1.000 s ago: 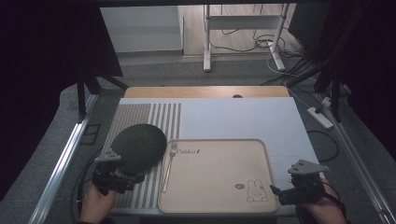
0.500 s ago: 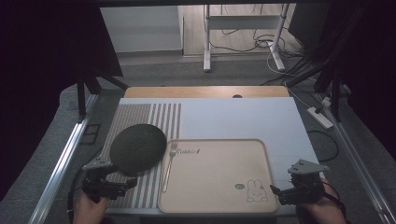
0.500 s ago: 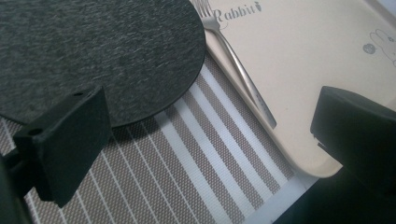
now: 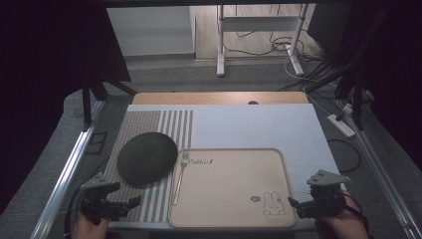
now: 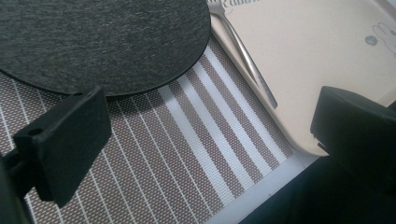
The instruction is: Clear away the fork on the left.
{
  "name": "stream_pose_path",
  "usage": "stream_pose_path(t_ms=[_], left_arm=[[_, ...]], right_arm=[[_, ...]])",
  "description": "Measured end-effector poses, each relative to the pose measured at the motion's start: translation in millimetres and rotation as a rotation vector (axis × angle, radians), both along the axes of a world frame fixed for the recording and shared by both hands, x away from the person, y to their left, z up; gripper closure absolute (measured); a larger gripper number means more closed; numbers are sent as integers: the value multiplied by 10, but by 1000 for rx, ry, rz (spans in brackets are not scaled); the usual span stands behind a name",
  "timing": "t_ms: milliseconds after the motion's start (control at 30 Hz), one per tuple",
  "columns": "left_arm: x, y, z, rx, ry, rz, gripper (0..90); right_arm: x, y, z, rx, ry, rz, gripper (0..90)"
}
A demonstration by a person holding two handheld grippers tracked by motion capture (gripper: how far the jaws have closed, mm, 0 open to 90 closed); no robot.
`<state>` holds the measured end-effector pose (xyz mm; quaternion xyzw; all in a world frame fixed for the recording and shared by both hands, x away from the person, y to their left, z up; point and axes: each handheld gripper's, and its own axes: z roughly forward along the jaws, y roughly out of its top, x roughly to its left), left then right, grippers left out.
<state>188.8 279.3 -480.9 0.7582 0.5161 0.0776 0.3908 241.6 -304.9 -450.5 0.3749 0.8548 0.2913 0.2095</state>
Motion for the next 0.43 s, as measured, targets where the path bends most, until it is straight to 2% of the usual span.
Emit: stream_pose_path(t_ms=[267,433], left_arm=[[-86,0,18,26,-8,5,0],[-90,0,22,23,-9,9,0]], right_arm=[[0,-1,2,2,0,-5,0],[6,-2,-5,-5,5,-6,0]])
